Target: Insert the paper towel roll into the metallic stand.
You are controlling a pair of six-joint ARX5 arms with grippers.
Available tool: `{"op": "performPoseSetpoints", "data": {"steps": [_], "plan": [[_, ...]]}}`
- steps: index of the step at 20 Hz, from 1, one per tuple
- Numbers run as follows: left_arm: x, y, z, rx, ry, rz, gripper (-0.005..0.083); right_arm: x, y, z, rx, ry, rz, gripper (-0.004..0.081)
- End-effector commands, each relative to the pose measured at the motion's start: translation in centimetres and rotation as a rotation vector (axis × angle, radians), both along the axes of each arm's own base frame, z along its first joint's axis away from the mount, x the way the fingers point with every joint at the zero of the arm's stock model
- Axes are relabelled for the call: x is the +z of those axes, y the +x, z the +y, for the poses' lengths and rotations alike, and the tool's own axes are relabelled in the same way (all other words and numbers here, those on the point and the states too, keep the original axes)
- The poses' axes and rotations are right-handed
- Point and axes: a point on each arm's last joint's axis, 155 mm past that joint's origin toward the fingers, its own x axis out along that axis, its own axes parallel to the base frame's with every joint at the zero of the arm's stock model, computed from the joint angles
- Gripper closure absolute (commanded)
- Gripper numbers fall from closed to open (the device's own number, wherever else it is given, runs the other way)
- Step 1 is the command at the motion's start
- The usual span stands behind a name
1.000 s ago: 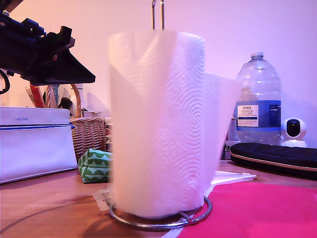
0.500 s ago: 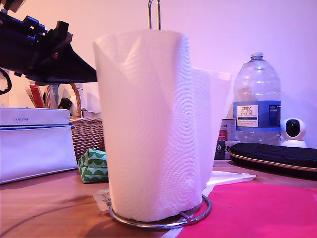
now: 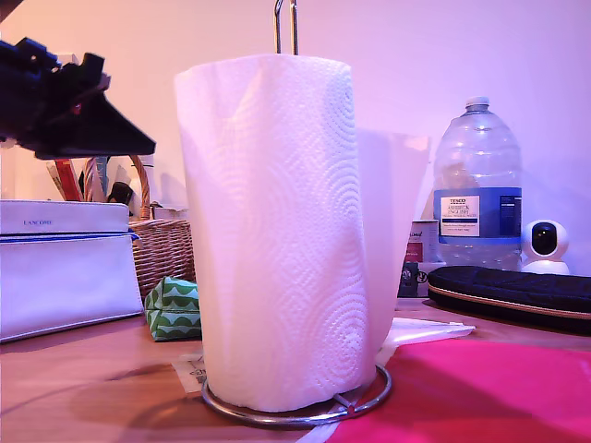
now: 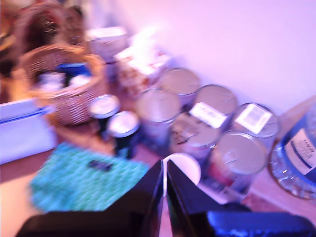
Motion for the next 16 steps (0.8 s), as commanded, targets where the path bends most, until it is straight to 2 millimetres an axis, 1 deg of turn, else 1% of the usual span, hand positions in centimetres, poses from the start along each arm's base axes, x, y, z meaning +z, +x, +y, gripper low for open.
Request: {"op": "performPoseSetpoints", "data": {"steps": [1, 3, 5, 7, 10, 12, 13, 16], "plan": [[0.2, 0.4, 1.1, 0.029, -0.008, -0.002, 0.0797, -2.6, 0.8, -1.7, -0.040, -0.003, 0.020, 0.0781], [0.0, 0.8, 2.1, 0.054, -0.006, 0.009, 0.0797, -4.8, 1.0, -3.9, -0.086, 0.009, 0.029, 0.0781], [-0.3, 1.3, 3.3, 0.080, -0.007, 0.020, 0.0797, -6.2, 0.5, -6.5, -0.128, 0.042, 0.019, 0.0781], [-0.8, 1.4, 4.4, 0.097, -0.012, 0.050, 0.0797, -7.0, -0.6, -8.8, -0.157, 0.061, 0.000, 0.0781], [-1.1, 1.7, 5.5, 0.124, -0.013, 0.066, 0.0797, -7.5, -2.7, -11.5, -0.189, 0.092, -0.054, 0.0781], [-1.1, 1.4, 5.7, 0.133, -0.033, 0.091, 0.0797, -7.9, -4.2, -12.7, -0.207, 0.105, -0.083, 0.0781], [-1.1, 1.1, 5.7, 0.133, -0.030, 0.101, 0.0797, -8.2, -5.0, -13.0, -0.212, 0.109, -0.099, 0.0781], [-1.0, -0.2, 5.9, 0.138, -0.020, 0.132, 0.0797, -9.4, -7.1, -13.2, -0.217, 0.129, -0.129, 0.0781]]}}
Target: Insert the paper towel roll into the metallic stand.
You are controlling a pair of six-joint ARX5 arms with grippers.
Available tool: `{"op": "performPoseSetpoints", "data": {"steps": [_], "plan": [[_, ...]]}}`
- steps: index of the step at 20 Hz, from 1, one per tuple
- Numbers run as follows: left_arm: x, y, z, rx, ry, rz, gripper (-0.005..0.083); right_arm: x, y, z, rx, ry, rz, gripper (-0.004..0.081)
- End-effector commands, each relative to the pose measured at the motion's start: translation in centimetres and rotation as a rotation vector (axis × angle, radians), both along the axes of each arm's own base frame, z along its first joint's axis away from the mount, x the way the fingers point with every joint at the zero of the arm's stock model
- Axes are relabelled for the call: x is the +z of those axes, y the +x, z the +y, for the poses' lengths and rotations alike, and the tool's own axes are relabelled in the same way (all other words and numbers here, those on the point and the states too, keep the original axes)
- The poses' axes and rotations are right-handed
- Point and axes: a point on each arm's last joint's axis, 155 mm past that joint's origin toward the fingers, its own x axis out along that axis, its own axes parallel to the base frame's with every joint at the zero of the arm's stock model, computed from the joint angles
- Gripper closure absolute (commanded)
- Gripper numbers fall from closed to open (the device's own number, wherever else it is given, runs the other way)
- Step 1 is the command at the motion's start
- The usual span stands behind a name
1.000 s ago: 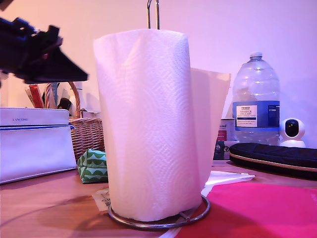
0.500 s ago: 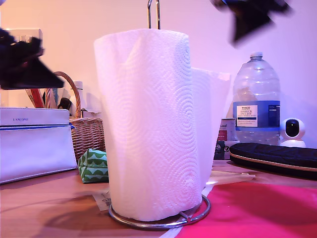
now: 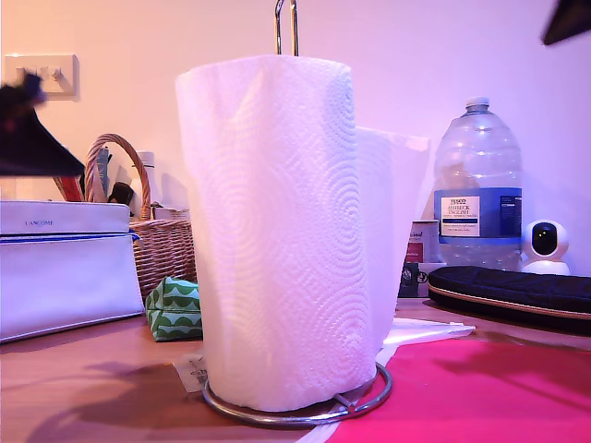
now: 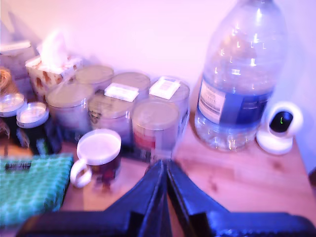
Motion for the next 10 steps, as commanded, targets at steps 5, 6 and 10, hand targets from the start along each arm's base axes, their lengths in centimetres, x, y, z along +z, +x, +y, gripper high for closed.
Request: {"op": "performPoseSetpoints", "data": {"steps": [5, 6, 10], "plan": [[2.3, -2.4, -0.1, 0.020, 0.010, -0.038, 0.0797, -2.6, -3.9, -0.3, -0.018, 0.070, -0.031, 0.0781], [2.3, -2.9, -0.1, 0.022, 0.015, -0.032, 0.0797, -2.5, -4.7, -0.3, -0.021, 0.083, -0.046, 0.0780], [2.9, -4.6, -0.2, 0.032, 0.023, -0.042, 0.0797, -2.6, -7.4, -0.7, -0.032, 0.089, -0.086, 0.0781]]}}
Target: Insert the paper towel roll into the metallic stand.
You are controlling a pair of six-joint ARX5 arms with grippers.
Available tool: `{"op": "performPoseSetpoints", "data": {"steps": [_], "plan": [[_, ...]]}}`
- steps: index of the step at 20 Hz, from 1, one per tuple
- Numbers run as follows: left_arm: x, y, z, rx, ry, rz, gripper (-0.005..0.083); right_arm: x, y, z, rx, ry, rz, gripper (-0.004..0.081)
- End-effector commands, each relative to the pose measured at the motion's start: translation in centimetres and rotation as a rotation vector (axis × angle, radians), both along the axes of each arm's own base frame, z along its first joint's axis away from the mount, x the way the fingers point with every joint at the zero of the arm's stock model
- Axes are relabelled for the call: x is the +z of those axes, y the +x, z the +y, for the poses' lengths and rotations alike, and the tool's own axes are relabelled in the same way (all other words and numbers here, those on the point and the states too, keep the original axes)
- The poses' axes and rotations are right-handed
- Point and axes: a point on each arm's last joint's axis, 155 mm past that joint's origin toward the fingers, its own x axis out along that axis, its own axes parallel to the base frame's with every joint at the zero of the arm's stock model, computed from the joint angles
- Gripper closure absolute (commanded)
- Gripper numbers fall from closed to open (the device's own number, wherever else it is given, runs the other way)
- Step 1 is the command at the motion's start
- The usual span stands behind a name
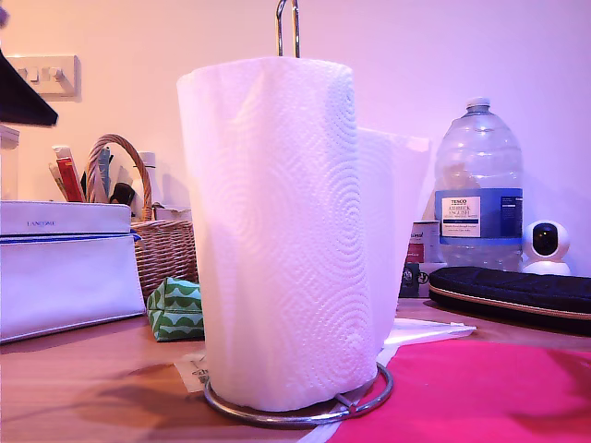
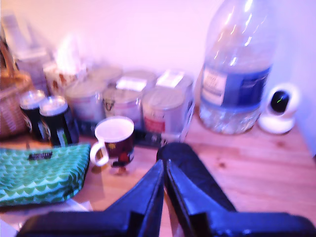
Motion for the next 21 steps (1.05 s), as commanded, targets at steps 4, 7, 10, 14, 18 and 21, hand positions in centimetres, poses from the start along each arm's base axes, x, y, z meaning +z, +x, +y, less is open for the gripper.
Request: {"op": "performPoseSetpoints", "data": {"steps": [4, 7, 10, 14, 18, 21], "plan": [[0.2, -2.2, 0.0, 0.001, -0.014, -0.014, 0.0797, -3.2, -2.7, -0.7, -0.028, 0.000, 0.037, 0.0781], [-0.4, -3.9, -0.1, -0.009, -0.030, 0.010, 0.0797, -3.1, -4.5, -1.4, -0.059, 0.000, 0.019, 0.0781], [0.3, -5.2, -0.3, -0.019, -0.092, 0.020, 0.0797, -4.8, -6.1, -1.3, -0.060, 0.033, 0.089, 0.0780], [-0.7, -6.0, 0.0, -0.013, -0.087, 0.065, 0.0797, -8.0, -7.2, -1.4, -0.063, 0.019, 0.223, 0.0780], [-2.2, -6.5, 0.1, -0.010, -0.066, 0.127, 0.0797, -7.9, -7.2, -1.4, -0.063, 0.019, 0.220, 0.0780], [-3.5, -6.9, 0.3, -0.007, -0.048, 0.182, 0.0797, -7.9, -7.2, -1.4, -0.063, 0.019, 0.220, 0.0780]]}}
